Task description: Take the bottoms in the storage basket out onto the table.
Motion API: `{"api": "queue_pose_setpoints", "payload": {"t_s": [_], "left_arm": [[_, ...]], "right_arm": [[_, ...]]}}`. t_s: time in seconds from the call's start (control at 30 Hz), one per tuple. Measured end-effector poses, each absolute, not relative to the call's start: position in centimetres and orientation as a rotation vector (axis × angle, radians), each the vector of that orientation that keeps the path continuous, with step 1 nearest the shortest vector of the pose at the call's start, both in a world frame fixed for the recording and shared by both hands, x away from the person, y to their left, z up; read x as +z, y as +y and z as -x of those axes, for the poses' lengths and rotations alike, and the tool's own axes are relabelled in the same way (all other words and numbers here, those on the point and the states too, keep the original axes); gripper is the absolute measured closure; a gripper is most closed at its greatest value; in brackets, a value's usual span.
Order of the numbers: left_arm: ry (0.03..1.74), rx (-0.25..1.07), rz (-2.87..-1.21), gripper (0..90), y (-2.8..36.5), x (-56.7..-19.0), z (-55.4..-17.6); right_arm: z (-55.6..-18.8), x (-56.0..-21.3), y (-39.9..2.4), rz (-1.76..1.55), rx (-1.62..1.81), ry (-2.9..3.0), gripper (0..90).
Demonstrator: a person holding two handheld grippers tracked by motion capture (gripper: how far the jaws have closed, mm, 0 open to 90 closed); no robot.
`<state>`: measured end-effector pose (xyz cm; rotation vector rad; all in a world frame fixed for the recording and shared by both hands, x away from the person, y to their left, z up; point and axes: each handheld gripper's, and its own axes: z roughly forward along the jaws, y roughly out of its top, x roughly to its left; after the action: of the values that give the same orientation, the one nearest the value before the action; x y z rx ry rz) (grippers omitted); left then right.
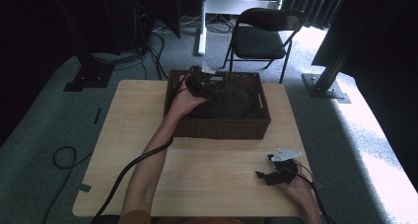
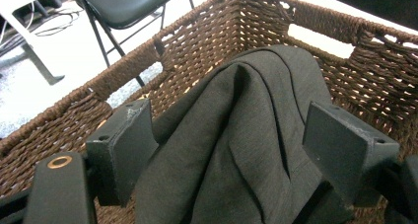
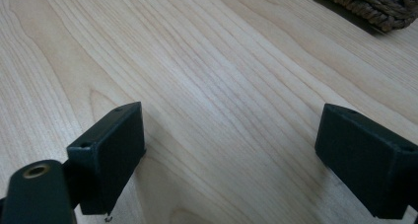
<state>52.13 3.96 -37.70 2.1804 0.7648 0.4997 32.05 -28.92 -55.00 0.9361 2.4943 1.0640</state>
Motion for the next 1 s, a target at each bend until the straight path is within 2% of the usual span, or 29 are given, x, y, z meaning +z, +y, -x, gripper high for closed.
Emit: {"api": "queue_pose_setpoints", "payload": {"t_s": [1.0], "left_arm": [[0.794, 0.489, -2.216, 18.6, 2.2, -38.7, -54.4]], "right_arm": [[-32.1, -55.0, -28.9, -0.937, 1.062, 2.494, 11.4]]}}
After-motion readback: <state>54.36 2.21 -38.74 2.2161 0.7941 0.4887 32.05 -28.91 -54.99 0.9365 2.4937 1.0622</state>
